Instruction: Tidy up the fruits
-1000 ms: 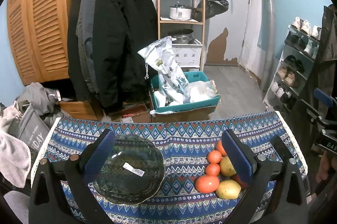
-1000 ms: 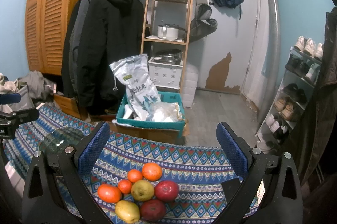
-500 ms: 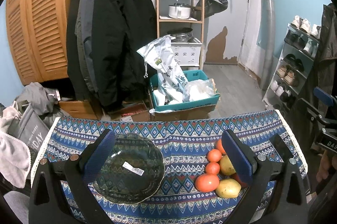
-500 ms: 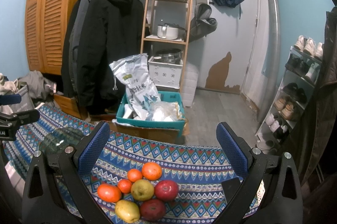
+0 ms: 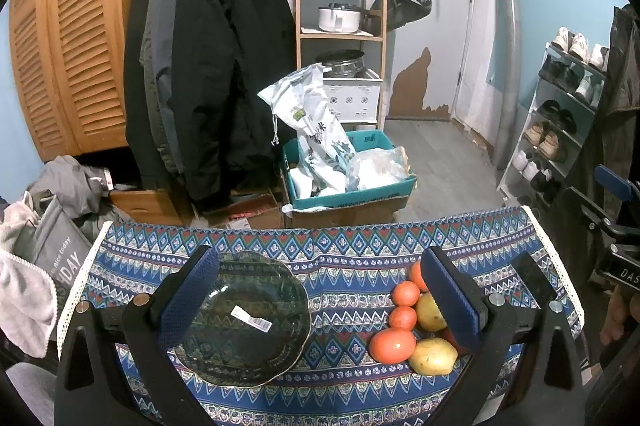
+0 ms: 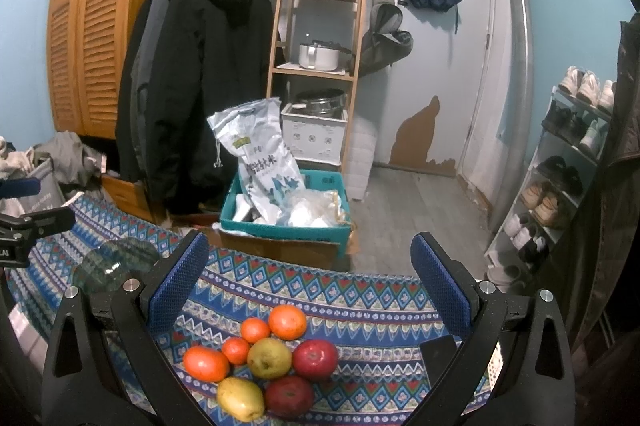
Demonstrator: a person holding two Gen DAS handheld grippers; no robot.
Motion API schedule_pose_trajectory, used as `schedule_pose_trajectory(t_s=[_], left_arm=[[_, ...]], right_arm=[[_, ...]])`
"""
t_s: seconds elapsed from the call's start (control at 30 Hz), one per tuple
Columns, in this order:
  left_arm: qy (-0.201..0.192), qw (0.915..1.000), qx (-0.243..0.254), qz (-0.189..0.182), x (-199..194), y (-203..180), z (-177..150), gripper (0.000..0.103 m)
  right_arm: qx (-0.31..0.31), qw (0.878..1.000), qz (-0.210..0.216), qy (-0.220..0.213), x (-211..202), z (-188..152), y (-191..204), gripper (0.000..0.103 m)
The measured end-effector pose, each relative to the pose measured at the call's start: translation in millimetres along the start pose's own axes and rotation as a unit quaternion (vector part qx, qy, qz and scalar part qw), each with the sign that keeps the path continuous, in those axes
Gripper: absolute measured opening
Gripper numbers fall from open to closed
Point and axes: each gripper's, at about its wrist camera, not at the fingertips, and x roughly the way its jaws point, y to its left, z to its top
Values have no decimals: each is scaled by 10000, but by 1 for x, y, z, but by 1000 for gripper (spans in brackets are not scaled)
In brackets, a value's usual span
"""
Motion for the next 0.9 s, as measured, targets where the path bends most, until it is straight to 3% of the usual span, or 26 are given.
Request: schedule_pose_trajectory(t_s=[0.33, 0.43, 0.9], left_arm=[[453, 9988, 95, -166, 29, -8, -13, 102], [773, 9963, 4, -378, 44, -12, -20, 102], [1722, 9834, 310, -485, 100, -53, -66, 102]], right_arm=[[-22, 9991, 17, 423, 17, -7, -2, 100], [7, 9980, 9, 633, 25, -14, -5, 100], [165, 9845, -157, 1739, 74, -64, -27, 100]])
